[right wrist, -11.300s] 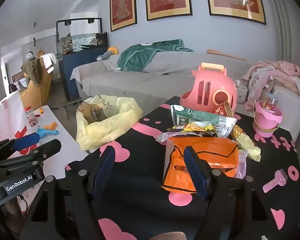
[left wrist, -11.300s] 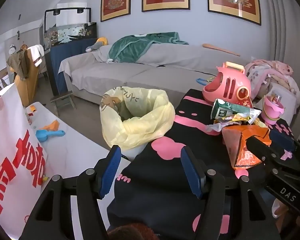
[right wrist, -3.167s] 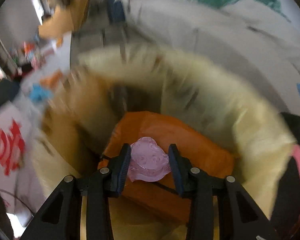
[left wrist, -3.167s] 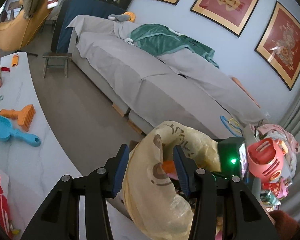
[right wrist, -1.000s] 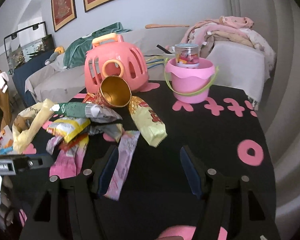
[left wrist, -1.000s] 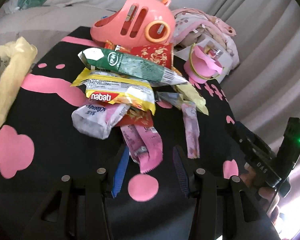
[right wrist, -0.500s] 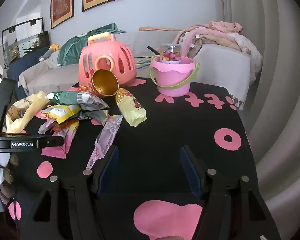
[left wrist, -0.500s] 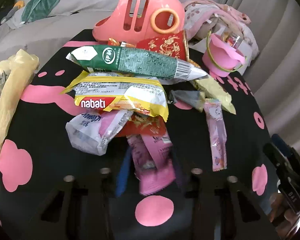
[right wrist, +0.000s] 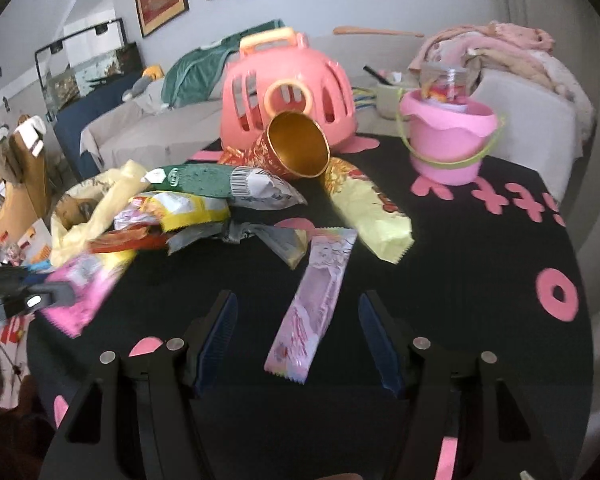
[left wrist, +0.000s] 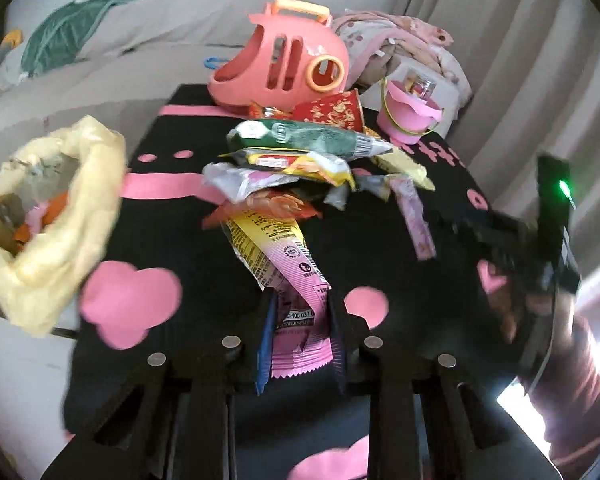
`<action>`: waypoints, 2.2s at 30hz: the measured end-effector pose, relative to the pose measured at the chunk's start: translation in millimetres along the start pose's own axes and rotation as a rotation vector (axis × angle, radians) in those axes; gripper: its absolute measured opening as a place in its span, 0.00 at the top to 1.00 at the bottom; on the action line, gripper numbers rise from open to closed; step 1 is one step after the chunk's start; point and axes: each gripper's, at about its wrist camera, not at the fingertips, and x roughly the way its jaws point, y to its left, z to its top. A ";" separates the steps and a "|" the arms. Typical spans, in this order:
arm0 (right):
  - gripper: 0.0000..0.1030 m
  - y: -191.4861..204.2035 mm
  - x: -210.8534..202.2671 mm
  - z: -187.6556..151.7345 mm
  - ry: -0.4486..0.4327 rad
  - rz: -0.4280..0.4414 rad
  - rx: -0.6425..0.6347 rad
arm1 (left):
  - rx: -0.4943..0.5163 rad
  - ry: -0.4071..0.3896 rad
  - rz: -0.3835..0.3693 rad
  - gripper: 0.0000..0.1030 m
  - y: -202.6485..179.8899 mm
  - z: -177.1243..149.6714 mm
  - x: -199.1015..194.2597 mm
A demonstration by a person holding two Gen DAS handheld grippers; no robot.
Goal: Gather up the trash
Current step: 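Grasp the pink-and-yellow snack wrapper with the left gripper while the right gripper grasps the pink candy stick, then carry both wrappers over the yellow trash bag with both grippers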
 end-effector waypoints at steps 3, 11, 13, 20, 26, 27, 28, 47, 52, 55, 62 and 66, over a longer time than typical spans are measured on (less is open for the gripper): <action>0.49 -7.8 17.2 8.7 0.028 -0.030 0.013 | -0.008 -0.015 -0.003 0.75 12.1 -7.4 -10.1; 0.66 -11.5 50.6 20.1 0.106 -0.084 -0.013 | -0.026 -0.052 -0.015 0.75 25.8 -16.3 -24.9; 0.78 -8.1 50.2 21.8 0.102 -0.065 -0.016 | -0.033 -0.070 -0.002 0.75 28.9 -16.7 -31.1; 0.84 24.6 18.7 26.6 0.033 0.036 -0.074 | -0.044 -0.162 0.014 0.75 34.5 -13.0 -62.0; 0.84 58.7 -12.6 41.7 -0.038 0.105 -0.130 | -0.050 -0.232 0.039 0.75 41.2 -6.4 -83.6; 0.84 65.9 -18.4 45.3 -0.053 0.117 -0.143 | -0.055 -0.241 0.043 0.75 43.7 -5.5 -86.3; 0.84 70.0 -21.4 47.8 -0.061 0.123 -0.149 | -0.060 -0.251 0.047 0.75 45.7 -4.4 -89.4; 0.84 215.0 -23.6 136.8 -0.217 0.333 -0.371 | -0.168 -0.438 0.225 0.75 125.3 42.6 -146.5; 0.84 246.4 6.2 152.6 -0.192 0.360 -0.413 | -0.230 -0.393 0.230 0.75 160.1 45.8 -130.2; 0.84 261.1 26.6 160.2 -0.165 0.365 -0.430 | -0.265 -0.359 0.217 0.75 176.3 44.6 -114.9; 0.84 274.3 79.2 174.0 -0.081 0.381 -0.424 | -0.358 -0.271 0.171 0.75 217.7 45.6 -72.4; 0.84 273.5 105.1 176.4 -0.037 0.379 -0.409 | -0.392 -0.185 0.160 0.75 236.8 47.8 -43.0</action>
